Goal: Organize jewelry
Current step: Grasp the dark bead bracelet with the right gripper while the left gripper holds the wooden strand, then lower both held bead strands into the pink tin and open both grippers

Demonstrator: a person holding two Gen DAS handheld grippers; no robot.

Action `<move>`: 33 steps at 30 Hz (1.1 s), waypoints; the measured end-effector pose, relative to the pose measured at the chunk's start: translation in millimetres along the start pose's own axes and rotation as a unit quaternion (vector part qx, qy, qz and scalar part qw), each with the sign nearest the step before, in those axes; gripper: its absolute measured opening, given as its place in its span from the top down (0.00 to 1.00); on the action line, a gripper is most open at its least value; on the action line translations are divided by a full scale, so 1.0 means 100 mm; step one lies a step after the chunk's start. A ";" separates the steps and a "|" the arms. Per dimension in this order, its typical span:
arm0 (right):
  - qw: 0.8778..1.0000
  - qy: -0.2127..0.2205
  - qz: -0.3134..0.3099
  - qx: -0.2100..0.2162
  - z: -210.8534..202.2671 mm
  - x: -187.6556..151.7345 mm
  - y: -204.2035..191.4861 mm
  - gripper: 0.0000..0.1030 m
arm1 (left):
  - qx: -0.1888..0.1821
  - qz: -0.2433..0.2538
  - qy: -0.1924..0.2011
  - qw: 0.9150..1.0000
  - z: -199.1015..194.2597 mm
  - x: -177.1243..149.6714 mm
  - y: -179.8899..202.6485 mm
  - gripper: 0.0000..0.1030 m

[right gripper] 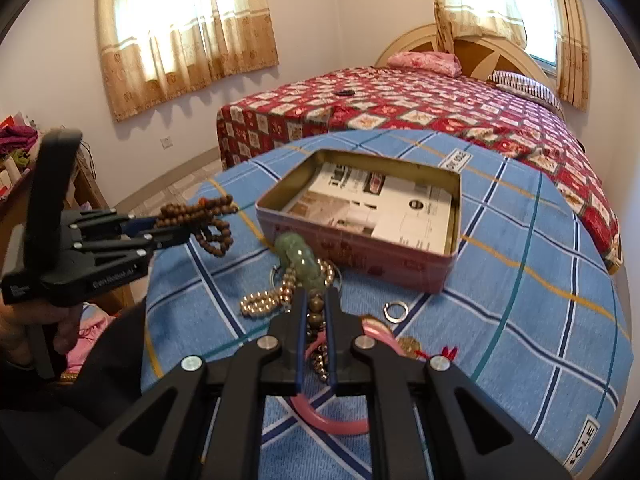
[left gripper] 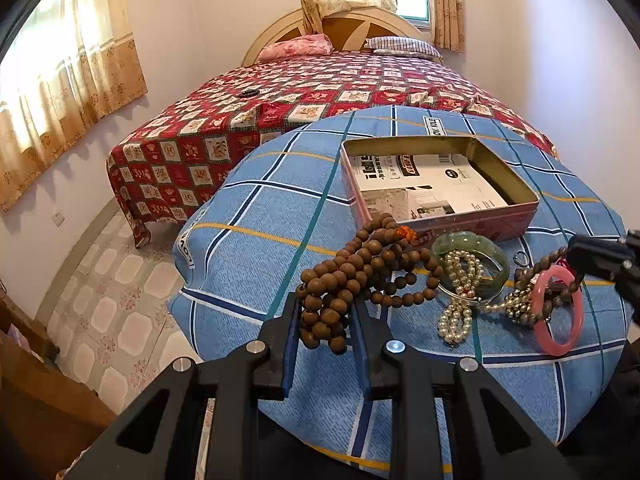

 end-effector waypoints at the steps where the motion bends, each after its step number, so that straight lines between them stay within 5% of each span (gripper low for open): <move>1: 1.000 0.003 0.000 0.000 -0.02 0.02 0.01 0.90 | 0.000 0.000 -0.001 1.000 0.00 0.00 -0.01 0.76; 14: 0.999 0.042 -0.006 -0.027 -0.23 0.31 0.25 0.90 | -0.008 0.003 0.011 1.000 -0.03 0.13 0.03 0.76; 33: 0.998 0.028 0.004 -0.048 0.26 0.59 0.73 0.90 | -0.014 0.007 0.014 1.000 0.50 0.76 0.31 0.76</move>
Point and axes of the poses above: each gripper's, at about its wrist camera, not at the fingertips, and z roughly the way its jaws point, y to its right, x to its top, the point moved 3 cm from there along z, roughly the way its jaws point, and after that the axes turned 8 degrees about -z, right-handed, at the moved point
